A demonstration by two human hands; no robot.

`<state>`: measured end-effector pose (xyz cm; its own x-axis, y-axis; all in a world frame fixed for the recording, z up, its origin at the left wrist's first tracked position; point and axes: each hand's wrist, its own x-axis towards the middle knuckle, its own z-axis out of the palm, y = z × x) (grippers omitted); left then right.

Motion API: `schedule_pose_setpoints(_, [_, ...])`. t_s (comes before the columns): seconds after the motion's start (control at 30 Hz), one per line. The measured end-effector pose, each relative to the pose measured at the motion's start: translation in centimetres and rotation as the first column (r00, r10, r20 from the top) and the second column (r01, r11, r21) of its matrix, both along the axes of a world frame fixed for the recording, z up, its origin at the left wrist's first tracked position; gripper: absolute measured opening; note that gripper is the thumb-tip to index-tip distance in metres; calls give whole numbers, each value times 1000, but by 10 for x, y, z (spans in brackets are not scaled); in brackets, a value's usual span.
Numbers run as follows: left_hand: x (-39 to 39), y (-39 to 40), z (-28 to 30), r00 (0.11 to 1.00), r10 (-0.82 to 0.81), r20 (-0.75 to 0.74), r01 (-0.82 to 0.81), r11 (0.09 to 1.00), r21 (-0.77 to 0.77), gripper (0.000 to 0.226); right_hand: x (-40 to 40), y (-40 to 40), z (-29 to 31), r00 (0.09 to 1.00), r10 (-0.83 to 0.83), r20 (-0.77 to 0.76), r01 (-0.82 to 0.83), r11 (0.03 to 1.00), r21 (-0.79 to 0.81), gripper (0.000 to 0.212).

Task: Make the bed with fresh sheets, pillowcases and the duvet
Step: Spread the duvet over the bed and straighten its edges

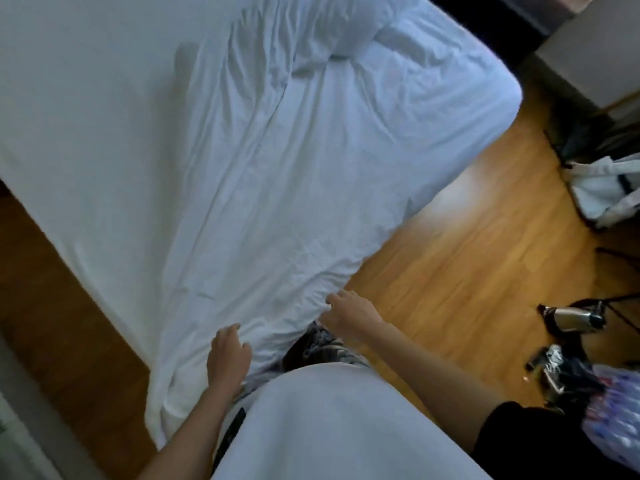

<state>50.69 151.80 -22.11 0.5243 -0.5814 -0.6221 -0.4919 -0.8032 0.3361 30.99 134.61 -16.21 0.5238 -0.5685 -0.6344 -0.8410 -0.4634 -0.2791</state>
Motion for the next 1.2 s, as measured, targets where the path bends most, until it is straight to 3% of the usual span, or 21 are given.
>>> schedule_pose_setpoints(0.1, [-12, -11, 5, 993, -119, -24, 119, 993, -15, 46, -56, 1, 21, 969, -240, 53, 244, 967, -74, 31])
schedule_pose_setpoints(0.23, [-21, -9, 6, 969, -239, -57, 240, 971, 6, 43, -122, 44, 27, 849, -528, 33, 529, 846, -73, 30])
schedule_pose_setpoints(0.47, [-21, -22, 8, 938, -344, -47, 346, 938, 17, 40, -151, 92, 17, 711, -703, 22, 703, 711, -13, 32])
schedule_pose_setpoints(0.63, [-28, -25, 22, 961, -276, -4, 276, 961, -26, 38, -142, 85, 8, 751, -657, 61, 655, 754, 49, 30])
schedule_pose_setpoints(0.83, [-47, 25, 34, 999, 41, 30, -40, 998, -39, 34, -124, 64, -4, 924, -379, 61, 369, 921, 128, 26])
schedule_pose_setpoints(1.0, [-54, 89, 35, 970, 243, 3, -243, 970, 4, 35, -82, 64, 1, 980, -186, 66, 176, 975, 138, 28])
schedule_pose_setpoints(1.2, [-7, 173, 31, 891, 453, -34, -454, 888, -70, 33, -1, 117, 9, 997, -12, 76, 0, 987, 160, 27])
